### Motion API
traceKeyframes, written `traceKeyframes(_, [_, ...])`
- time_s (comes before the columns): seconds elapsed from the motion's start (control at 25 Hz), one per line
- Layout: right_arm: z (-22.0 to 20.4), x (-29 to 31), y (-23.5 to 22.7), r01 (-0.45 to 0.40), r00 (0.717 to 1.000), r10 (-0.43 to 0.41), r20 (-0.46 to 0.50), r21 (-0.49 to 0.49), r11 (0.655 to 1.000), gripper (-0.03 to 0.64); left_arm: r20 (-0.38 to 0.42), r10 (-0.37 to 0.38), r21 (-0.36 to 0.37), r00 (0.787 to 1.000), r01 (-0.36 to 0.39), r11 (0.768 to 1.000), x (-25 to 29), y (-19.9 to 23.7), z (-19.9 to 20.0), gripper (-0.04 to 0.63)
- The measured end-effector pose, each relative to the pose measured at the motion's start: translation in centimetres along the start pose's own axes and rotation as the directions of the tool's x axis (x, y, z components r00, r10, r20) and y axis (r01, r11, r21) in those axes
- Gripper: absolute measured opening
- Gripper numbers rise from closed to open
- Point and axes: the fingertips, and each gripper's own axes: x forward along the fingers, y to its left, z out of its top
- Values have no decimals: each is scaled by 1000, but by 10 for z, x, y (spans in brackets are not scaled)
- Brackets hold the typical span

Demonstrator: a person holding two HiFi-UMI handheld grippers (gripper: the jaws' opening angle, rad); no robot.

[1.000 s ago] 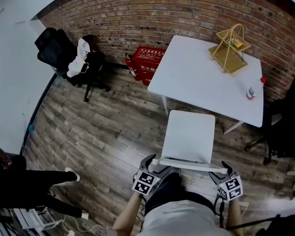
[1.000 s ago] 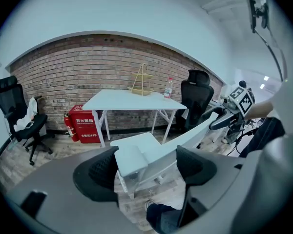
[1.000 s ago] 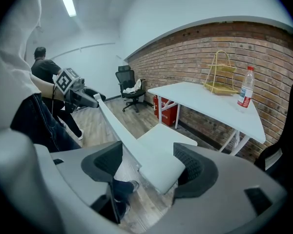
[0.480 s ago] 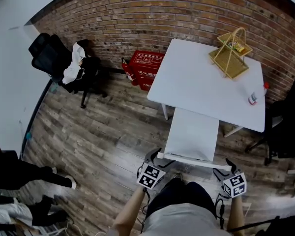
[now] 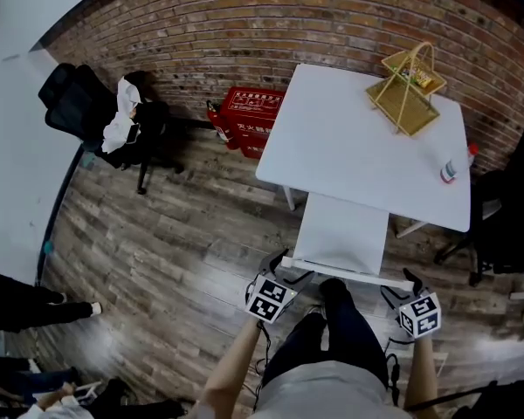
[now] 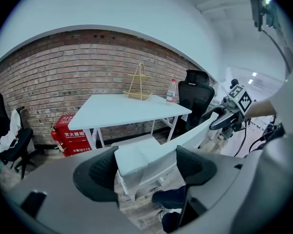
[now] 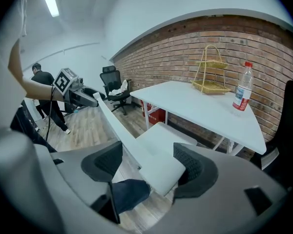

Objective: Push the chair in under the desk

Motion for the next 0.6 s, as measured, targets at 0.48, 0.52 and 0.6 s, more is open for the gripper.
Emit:
traceKeyframes(0.48, [26,21,-46,2,1000,-2,0,8,1000,333,-1,-2,2,1000,2,1000,40,21,34,371])
traceKeyframes(0.52, [29,23,-50,0,1000,0,0,9,1000,333,-2,-3,4,1000,3,1000,44,24,38,371])
traceKeyframes(0.6, [37,27,-58,2,1000,-2,2,9,1000,333,-4,-7,8,1000,7,1000,53,30,45,371])
